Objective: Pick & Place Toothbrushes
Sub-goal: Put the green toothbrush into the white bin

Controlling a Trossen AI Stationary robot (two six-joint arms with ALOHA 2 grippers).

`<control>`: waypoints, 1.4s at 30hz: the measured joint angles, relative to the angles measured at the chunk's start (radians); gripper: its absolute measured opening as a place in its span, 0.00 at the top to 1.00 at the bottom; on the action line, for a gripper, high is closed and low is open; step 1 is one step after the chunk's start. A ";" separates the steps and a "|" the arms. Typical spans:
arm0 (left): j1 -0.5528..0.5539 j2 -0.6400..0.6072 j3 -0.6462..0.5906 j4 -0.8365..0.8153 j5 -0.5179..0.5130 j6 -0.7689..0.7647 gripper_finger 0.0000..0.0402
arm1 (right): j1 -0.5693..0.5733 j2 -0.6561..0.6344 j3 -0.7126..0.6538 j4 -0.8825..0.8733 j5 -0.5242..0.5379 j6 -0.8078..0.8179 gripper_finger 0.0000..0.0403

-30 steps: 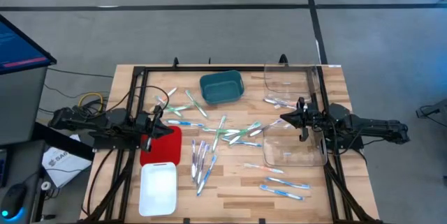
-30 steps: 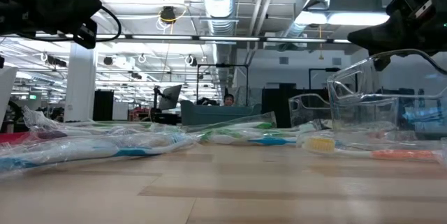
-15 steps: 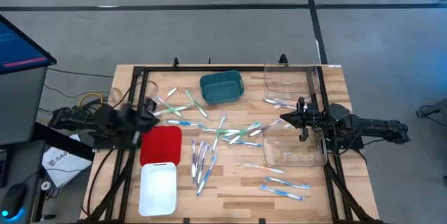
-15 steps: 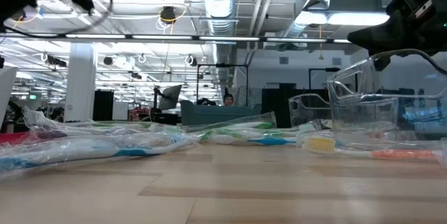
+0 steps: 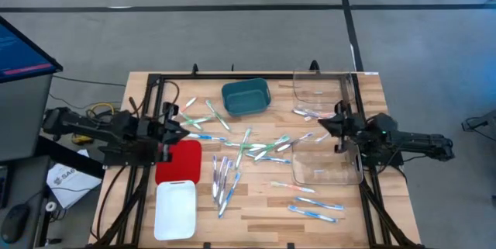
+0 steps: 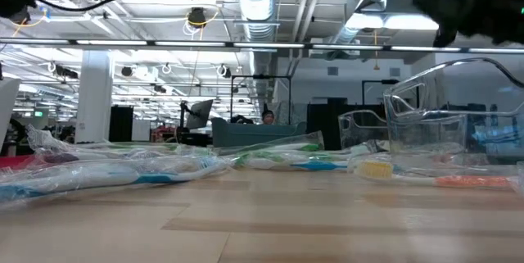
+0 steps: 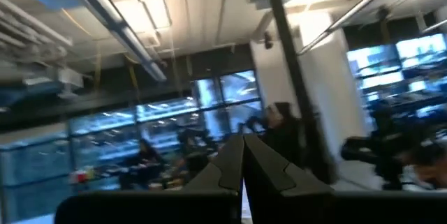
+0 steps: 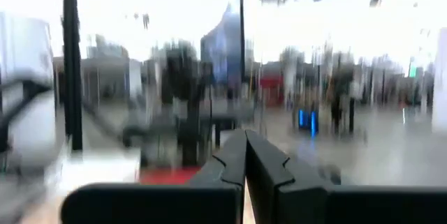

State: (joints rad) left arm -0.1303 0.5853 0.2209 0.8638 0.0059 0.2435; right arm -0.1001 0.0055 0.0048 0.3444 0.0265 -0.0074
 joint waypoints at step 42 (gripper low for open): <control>-0.001 0.293 0.126 0.401 -0.006 0.111 1.00 | 0.016 0.766 0.369 0.737 -0.029 -0.045 1.00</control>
State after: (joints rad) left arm -0.1314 0.8780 0.3470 1.2646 -0.0002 0.3544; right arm -0.0840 0.7716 0.3741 1.0813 -0.0025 -0.0521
